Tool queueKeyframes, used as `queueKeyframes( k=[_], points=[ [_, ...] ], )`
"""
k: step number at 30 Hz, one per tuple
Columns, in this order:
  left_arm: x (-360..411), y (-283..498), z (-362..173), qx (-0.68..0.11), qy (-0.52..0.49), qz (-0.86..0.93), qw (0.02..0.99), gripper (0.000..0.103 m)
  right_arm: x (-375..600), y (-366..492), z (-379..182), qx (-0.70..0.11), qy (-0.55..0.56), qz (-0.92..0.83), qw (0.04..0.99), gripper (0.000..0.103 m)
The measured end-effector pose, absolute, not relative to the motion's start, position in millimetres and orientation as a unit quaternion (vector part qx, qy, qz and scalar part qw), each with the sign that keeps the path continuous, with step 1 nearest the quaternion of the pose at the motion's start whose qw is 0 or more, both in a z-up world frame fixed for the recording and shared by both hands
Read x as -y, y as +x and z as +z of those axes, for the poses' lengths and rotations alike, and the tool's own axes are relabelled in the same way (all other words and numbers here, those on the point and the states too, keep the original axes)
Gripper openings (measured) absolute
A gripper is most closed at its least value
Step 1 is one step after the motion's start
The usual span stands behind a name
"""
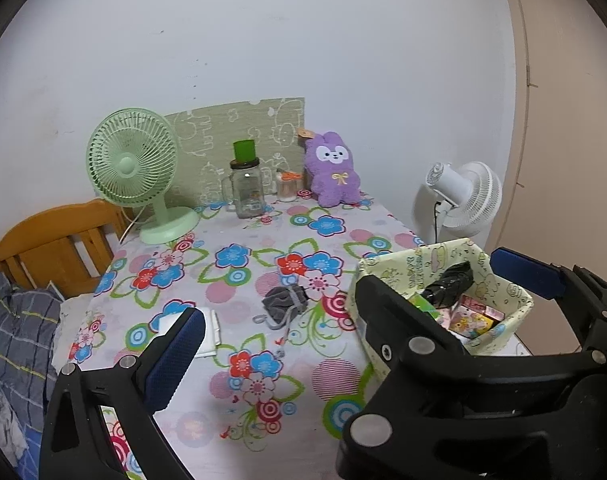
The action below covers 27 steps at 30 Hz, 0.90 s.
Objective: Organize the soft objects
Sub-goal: 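Raise both open tools from the box and move toward the table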
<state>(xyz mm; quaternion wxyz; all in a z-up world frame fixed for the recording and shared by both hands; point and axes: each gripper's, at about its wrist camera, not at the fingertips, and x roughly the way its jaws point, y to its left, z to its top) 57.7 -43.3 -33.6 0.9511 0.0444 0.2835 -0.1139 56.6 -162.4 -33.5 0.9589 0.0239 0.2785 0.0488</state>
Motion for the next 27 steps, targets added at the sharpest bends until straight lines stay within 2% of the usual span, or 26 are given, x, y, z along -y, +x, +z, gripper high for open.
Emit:
queueKeyframes(
  k=[27],
  points=[
    [-5.3,93.0,-63.1,-0.313,0.034,-0.069,0.947,0.103,113.6,97.6,-64.0,-0.299,0.015,0.087,0.95,0.103]
  ],
)
